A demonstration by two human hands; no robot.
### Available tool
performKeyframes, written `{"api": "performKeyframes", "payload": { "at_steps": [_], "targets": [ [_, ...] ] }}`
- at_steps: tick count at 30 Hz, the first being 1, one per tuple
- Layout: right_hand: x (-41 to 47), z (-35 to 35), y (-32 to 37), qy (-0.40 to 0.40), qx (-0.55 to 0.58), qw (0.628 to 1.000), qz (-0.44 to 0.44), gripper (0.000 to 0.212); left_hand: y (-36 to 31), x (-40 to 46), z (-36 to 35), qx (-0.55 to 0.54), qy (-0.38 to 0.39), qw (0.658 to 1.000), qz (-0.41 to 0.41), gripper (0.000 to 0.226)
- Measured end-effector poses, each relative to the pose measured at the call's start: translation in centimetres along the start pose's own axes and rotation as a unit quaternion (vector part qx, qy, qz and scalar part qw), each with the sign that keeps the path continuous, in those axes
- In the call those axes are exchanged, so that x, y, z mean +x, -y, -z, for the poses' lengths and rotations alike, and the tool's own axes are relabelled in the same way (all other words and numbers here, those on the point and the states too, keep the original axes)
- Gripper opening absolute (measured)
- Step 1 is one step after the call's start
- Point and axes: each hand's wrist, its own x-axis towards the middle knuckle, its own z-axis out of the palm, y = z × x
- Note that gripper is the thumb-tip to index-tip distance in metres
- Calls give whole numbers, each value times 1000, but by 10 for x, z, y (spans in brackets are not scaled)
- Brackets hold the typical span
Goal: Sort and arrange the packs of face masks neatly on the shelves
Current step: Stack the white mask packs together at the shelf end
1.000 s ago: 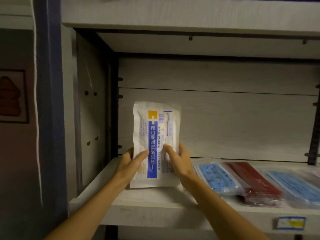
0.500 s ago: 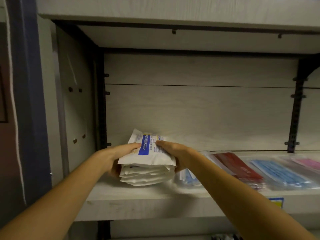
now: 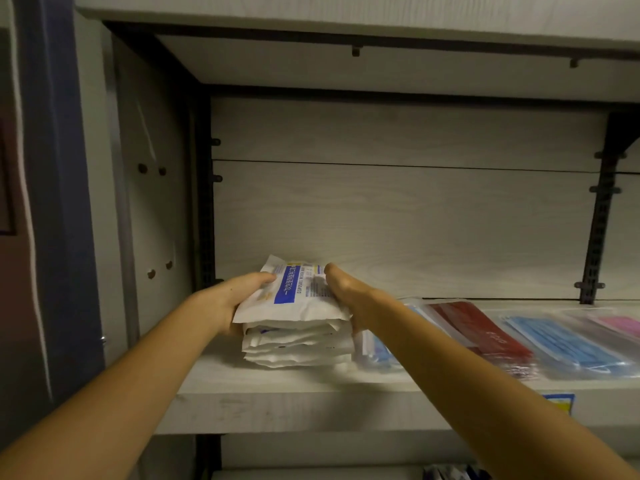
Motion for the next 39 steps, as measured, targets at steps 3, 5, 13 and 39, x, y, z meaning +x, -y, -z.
{"api": "performKeyframes", "payload": {
  "at_steps": [3,5,13,39],
  "targets": [
    [4,-1,-1,8,26,1000,6,65,6,-3,-2,-16,6,1000,-6,32],
    [2,0,-2,11,41,999,6,59,8,-3,-3,-28,10,999,-11,32],
    [-5,0,-4,21,52,998,12,54,5,-3,-8,-20,7,1000,-15,31],
    [-8,-62,18,50,56,997,26,53,6,-16,52,-54,-20,998,-13,29]
  ]
}}
